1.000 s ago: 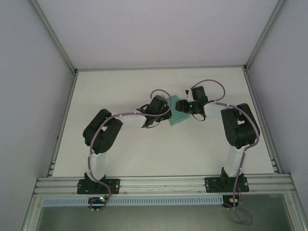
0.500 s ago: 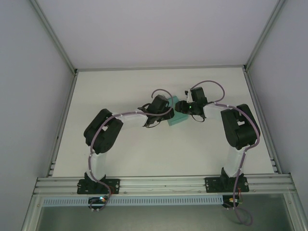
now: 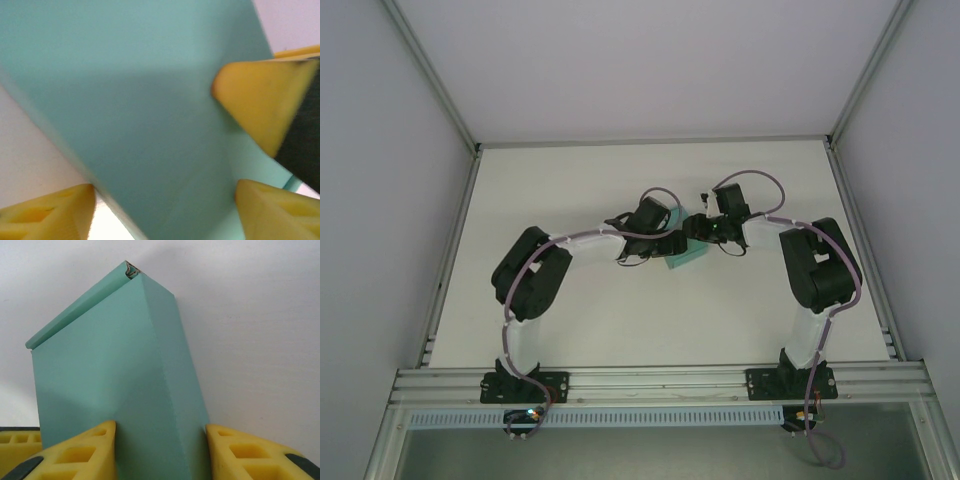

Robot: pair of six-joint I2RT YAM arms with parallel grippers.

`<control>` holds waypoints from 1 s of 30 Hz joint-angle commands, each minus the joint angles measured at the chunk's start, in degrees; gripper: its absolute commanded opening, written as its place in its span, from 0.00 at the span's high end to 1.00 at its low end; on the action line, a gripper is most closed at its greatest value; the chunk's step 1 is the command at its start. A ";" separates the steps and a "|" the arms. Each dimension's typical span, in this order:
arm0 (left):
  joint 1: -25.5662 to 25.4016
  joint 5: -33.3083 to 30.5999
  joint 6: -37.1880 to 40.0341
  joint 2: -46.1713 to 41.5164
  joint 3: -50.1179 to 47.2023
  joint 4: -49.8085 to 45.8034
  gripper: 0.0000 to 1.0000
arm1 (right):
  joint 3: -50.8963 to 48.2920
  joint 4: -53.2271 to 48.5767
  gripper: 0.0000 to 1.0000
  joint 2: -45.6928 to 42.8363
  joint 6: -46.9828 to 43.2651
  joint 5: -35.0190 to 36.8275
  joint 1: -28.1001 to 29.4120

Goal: Assemble paper box

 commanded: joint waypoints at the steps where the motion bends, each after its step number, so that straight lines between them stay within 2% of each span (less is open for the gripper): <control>1: -4.57 15.43 2.70 2.89 1.05 -1.51 0.23 | -2.45 -9.31 0.64 3.27 1.18 -10.10 7.01; 6: -4.52 14.86 2.85 4.09 2.16 -4.17 0.22 | -2.63 -9.33 0.65 3.22 1.18 -9.74 7.02; 10: -4.48 17.05 0.51 4.84 2.39 -1.42 0.25 | -3.13 -8.40 0.65 3.28 1.94 -10.01 7.08; 13: -4.30 14.68 -0.84 5.56 2.65 -1.27 0.35 | -3.82 -7.73 0.65 3.11 2.47 -10.36 7.23; 16: -3.71 10.02 -3.39 6.50 2.86 -1.13 0.50 | -4.94 -6.86 0.66 3.27 3.08 -10.34 7.41; 18: -3.30 8.70 -5.51 7.20 2.79 0.32 0.62 | -5.63 -6.12 0.66 3.58 3.51 -10.80 7.58; 20: -3.33 7.85 -7.15 7.86 2.77 2.02 0.70 | -6.06 -5.40 0.66 3.83 3.97 -11.19 7.89; 26: -3.82 2.74 -7.99 8.58 3.85 -0.29 0.95 | -6.74 -4.71 0.66 4.30 4.49 -11.47 8.01; 28: -3.83 1.51 -8.45 8.09 3.00 0.06 1.00 | -7.18 -3.90 0.66 4.30 4.84 -11.69 8.09; 30: -3.88 0.43 -8.74 7.80 2.31 0.15 1.00 | -7.37 -3.73 0.66 4.20 4.87 -11.78 8.16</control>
